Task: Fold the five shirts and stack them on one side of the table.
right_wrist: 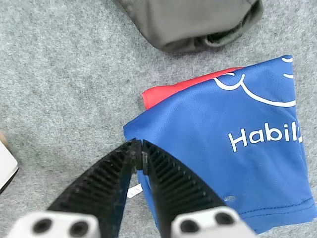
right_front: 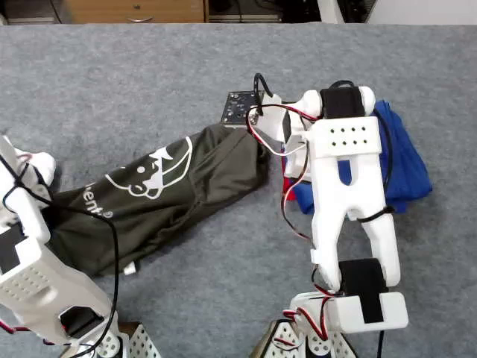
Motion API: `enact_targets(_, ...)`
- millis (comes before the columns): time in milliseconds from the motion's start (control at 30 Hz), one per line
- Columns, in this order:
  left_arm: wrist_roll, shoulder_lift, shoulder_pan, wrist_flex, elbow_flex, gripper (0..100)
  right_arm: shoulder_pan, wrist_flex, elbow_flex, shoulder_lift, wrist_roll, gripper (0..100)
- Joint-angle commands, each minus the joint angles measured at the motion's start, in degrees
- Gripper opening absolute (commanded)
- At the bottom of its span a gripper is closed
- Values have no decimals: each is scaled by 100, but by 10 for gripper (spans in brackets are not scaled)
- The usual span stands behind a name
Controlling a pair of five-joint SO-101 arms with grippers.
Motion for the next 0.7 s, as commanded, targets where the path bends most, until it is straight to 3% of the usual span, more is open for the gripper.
enact_targets(0, -105, -277, -105, 308, -809, 18, 75, -9, -13, -312, -62, 5)
enact_targets(200, -396, -268, -158, 308, -1152, 18, 119, -26, -13, -303, -44, 5)
enact_targets(433, -958, -268, -756, 308, -1793, 18, 462, -141, -4, -268, -44, 5)
enact_targets(667, -1002, -233, -1160, 308, -2382, 18, 549, -149, -4, -259, -35, 5)
